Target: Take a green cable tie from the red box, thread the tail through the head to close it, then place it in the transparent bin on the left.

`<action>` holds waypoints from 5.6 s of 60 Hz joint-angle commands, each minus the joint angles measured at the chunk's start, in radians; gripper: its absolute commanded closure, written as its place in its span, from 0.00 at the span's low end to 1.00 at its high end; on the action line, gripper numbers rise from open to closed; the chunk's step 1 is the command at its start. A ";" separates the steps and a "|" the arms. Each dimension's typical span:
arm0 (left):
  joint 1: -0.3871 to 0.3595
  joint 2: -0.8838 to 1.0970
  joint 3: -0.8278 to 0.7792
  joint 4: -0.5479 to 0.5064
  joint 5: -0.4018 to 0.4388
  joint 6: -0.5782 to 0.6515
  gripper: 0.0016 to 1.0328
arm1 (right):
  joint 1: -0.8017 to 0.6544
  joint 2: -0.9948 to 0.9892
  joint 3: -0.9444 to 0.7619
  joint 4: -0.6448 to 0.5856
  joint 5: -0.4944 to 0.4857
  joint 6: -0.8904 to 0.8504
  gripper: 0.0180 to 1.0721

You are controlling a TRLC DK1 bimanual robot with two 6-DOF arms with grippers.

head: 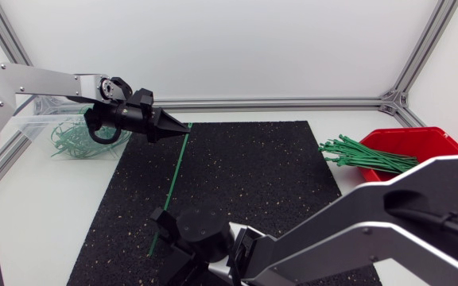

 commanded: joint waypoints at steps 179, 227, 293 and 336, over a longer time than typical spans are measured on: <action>-0.138 -0.557 -0.642 0.541 0.016 0.224 0.97 | -0.533 -0.153 0.961 -2.199 -0.981 1.371 0.95; -0.224 -0.701 -0.898 1.563 -0.142 -0.675 0.97 | -0.562 -0.406 0.780 -2.049 -1.139 1.701 0.95; -0.273 -0.772 -0.986 1.592 -0.156 -0.790 0.97 | -0.588 -0.392 0.782 -2.060 -1.369 2.273 0.94; -0.279 -0.810 -1.019 1.646 -0.193 -0.807 0.97 | -0.596 -0.340 0.819 -2.072 -1.354 2.280 0.76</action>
